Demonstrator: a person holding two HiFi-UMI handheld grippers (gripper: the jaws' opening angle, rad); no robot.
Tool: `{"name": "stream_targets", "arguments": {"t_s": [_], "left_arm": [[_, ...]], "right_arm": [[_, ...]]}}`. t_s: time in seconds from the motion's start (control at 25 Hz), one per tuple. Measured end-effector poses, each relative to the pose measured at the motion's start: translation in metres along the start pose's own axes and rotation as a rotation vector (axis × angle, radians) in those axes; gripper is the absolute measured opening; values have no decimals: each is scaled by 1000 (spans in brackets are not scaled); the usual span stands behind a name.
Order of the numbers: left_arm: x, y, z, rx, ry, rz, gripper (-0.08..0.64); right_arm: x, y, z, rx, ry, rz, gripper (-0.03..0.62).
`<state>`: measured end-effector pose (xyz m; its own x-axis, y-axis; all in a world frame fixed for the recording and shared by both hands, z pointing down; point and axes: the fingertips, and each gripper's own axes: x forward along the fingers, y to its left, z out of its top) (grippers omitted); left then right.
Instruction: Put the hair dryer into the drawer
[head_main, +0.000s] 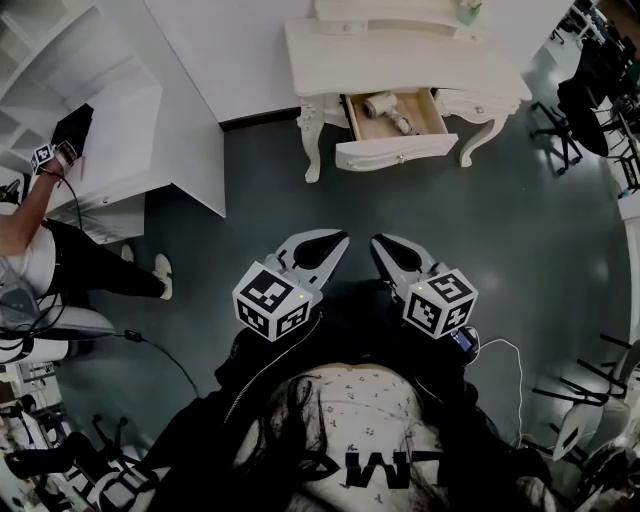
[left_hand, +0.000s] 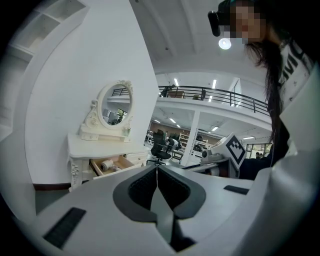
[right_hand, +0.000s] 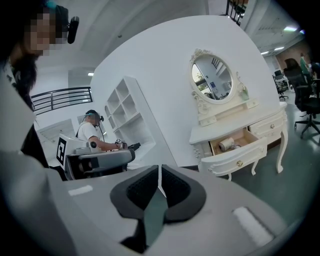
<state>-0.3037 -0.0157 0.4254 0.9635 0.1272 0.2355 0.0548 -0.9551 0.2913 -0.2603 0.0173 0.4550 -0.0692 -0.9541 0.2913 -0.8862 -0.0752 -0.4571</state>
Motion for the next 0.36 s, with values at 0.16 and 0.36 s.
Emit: {"name": "stream_targets", "arguments": {"t_s": [0.16,0.36], "left_arm": [[1,-2,-1,3,-2,-6,0],[2,-5,1,7,-2,-12,0]], "right_arm": [[-2,0,-1,-4,-1,-4,31],[-5,-2,0,-5,0,-10,29]]}}
